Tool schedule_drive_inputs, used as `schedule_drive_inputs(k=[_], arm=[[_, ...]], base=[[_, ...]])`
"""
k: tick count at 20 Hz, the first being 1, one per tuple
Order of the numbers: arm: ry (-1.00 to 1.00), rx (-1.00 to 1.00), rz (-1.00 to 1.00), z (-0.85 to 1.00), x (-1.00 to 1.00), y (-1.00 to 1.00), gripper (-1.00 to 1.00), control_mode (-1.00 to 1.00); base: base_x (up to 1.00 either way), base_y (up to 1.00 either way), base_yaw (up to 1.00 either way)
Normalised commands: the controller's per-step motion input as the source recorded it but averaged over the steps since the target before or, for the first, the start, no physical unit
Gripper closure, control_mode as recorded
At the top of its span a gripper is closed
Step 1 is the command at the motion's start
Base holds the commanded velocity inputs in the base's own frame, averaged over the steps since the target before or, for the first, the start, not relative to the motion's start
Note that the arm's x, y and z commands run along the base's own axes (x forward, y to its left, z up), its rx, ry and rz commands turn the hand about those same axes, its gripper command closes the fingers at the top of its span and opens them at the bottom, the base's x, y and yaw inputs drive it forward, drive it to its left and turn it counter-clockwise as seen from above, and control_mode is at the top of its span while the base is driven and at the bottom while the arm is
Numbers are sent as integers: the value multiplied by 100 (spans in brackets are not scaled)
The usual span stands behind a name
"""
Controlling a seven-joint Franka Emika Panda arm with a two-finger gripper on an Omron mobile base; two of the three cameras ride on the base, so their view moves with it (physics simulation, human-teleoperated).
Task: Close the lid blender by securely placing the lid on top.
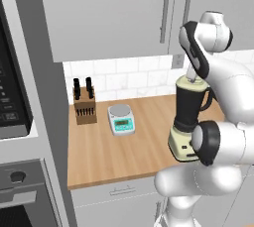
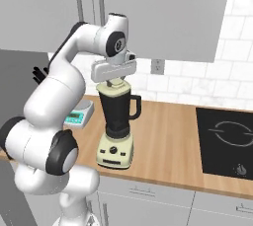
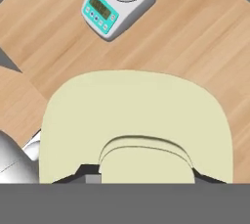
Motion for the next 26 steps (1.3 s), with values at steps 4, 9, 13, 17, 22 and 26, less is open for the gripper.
schedule_drive_inputs(k=[4, 9, 13, 17, 22, 26], arm=[[0, 0, 0, 0, 0, 0, -100, -100], [-1, 0, 0, 0, 0, 0, -100, -100], [-9, 0, 0, 0, 0, -1, -100, -100], [-15, 0, 0, 0, 0, -1, -100, -100], [-10, 0, 0, 0, -2, 0, -100, -100], [-19, 0, 0, 0, -12, 0, -100, -100]], base=[[0, 0, 0], [0, 0, 0], [0, 0, 0], [0, 0, 0], [0, 0, 0], [0, 0, 0]])
